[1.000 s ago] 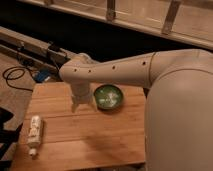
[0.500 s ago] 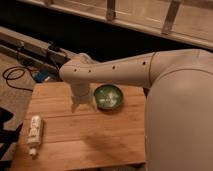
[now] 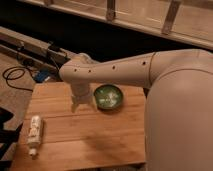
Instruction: Place the bottle in the ceramic bowl
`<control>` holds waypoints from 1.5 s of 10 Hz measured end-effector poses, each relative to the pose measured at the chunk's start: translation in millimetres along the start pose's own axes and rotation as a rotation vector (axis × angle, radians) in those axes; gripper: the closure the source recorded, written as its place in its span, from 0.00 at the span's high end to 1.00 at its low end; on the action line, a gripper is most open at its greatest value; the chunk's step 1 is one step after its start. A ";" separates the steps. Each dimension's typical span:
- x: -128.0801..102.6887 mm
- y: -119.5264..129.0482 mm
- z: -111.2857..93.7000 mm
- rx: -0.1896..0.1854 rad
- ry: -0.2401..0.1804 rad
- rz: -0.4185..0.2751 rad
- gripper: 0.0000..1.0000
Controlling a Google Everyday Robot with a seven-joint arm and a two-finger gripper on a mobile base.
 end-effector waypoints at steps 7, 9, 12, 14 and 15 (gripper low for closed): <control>-18.7 36.8 -19.2 -0.020 -0.100 -0.002 0.65; -26.9 84.3 -18.5 -0.004 -0.104 -0.076 0.65; -22.9 163.0 6.7 0.023 -0.067 -0.225 0.65; -5.6 190.6 29.6 0.047 -0.035 -0.292 0.65; 4.2 201.7 35.0 0.052 -0.024 -0.315 0.65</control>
